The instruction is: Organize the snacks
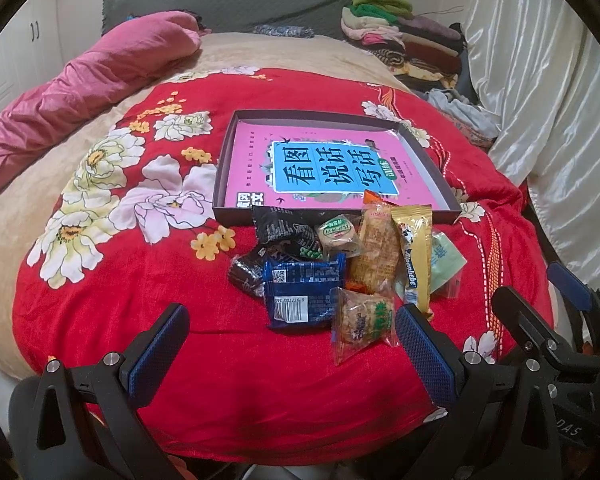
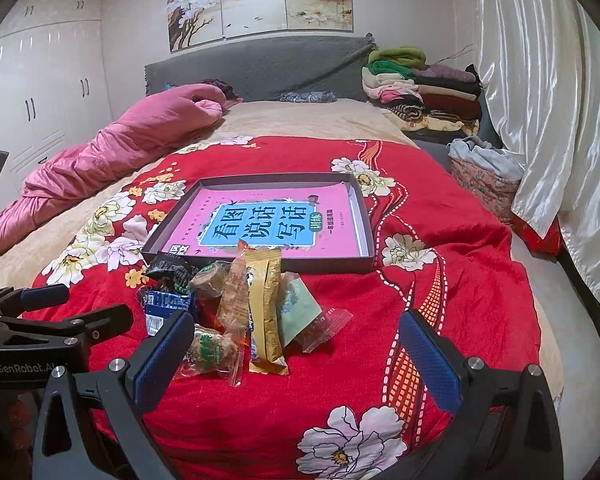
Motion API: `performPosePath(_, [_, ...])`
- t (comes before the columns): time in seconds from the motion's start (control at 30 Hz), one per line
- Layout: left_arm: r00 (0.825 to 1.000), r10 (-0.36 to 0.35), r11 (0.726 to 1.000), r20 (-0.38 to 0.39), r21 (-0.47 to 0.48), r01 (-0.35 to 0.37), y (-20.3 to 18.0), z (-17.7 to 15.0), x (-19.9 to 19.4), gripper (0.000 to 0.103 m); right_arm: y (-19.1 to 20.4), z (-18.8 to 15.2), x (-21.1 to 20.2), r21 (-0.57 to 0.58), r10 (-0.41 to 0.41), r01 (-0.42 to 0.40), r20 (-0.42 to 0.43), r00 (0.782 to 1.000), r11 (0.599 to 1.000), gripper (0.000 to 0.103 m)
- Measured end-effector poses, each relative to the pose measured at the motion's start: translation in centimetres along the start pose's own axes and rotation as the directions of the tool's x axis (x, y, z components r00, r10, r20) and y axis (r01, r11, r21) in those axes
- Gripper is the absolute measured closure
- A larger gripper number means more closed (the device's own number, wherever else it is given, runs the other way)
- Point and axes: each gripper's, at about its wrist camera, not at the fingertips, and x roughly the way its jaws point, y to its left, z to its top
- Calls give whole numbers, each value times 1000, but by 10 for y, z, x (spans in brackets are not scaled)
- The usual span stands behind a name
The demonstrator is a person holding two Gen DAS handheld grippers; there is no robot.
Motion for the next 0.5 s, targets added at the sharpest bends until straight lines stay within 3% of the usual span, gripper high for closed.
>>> performPosePath(0.5, [1000,2,1000,-4,-1,-2,1,0,2,1,0,0,0,-1,0,0,-2,1000,1000,0])
